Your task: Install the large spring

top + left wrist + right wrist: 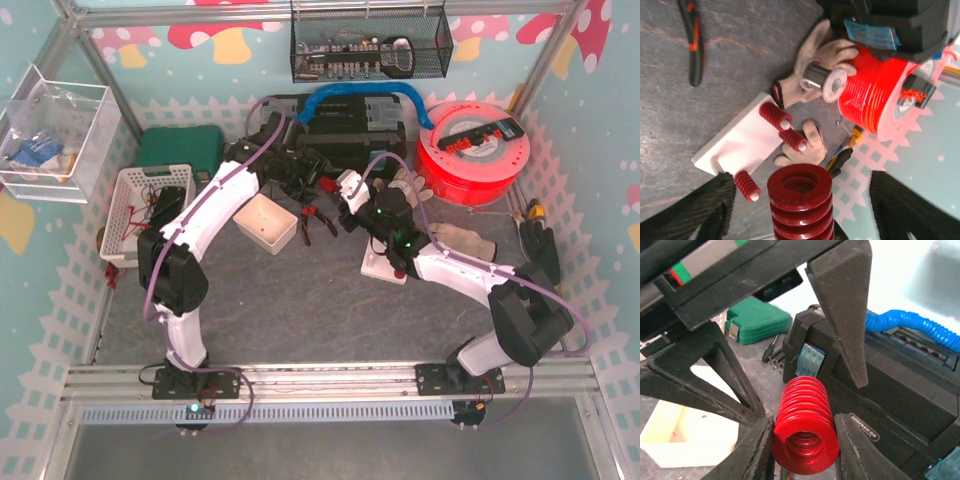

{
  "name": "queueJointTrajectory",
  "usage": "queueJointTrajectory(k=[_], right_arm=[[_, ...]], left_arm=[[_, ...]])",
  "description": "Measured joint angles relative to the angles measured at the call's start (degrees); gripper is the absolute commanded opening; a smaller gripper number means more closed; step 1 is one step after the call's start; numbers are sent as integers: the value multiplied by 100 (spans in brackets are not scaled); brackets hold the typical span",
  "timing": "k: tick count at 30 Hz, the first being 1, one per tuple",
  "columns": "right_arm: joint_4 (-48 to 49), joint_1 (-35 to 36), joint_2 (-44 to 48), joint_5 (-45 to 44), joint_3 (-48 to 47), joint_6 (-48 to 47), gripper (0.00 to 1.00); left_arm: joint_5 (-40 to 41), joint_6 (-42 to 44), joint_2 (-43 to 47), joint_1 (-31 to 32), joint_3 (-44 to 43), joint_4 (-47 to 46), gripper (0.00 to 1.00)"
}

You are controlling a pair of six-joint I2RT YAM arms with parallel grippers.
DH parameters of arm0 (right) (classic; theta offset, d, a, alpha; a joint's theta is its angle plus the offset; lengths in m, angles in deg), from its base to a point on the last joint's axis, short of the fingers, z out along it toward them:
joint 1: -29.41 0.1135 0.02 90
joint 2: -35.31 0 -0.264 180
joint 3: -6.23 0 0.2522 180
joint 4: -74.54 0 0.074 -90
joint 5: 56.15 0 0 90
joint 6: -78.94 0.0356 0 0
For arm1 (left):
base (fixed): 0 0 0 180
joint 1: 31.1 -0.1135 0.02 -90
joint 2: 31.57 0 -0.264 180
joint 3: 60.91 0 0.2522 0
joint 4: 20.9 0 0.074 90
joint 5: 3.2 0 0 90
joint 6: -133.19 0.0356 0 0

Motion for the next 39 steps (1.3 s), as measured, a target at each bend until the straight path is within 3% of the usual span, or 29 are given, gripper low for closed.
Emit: queueJointTrajectory(k=[1,2,6,10,15,24,33,39], right_arm=[[-136,0,11,13,-37,37,0],[-269,0,31,17,-63,63,0],[-1032,0,212,11,-136,249,0],[-2524,0,291,-116,-741,597,0],[-4376,-11,304,-131,-1814,1198,0],[-7082,-149,420,-131,-2227,1954,0],[-8041,-417,695,-87,-2210,2352,0],[-8037,-417,695,-48,-1917,2564,0]], left_arm=[[46,31,24,-24,57,-20,98],[111,87,61,-55,140,-37,99],[435,240,229,-264,549,-39,99],[883,608,271,-487,756,-39,99],[1648,1565,321,-649,778,-52,99],[2879,3718,1115,-667,1224,-527,99],[3016,4966,2555,-667,3023,-1718,99],[3040,5182,2852,-669,3386,-2103,99]])
